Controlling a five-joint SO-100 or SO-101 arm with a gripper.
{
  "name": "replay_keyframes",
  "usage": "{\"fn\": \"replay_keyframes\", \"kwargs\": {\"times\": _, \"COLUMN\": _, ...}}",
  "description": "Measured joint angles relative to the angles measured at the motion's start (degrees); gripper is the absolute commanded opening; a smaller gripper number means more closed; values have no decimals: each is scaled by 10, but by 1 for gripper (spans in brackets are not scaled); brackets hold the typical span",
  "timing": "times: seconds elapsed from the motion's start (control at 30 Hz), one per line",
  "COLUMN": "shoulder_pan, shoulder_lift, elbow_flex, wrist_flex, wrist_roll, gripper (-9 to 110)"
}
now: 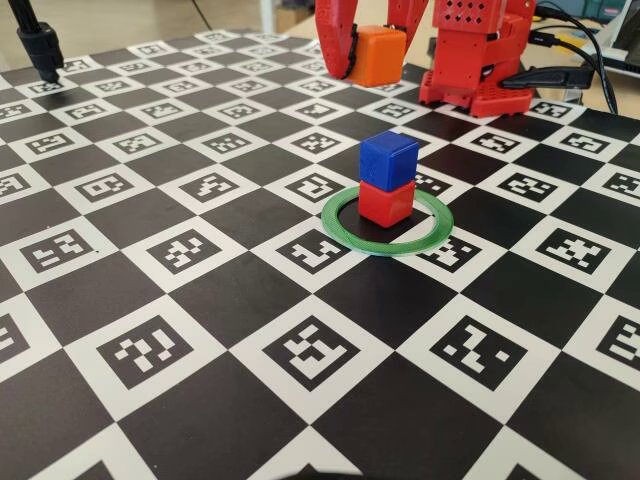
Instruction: Grab the red cube then put it in the green circle then put the blue cube on top and finally the orange cube on top
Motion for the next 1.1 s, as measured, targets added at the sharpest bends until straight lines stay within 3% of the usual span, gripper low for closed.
{"fn": "replay_keyframes", "kwargs": {"times": 1.1, "shoulder_pan": -8, "shoulder_lift": 40, "elbow_flex": 92, "wrist_flex": -47, "wrist_roll": 0, "gripper": 10}}
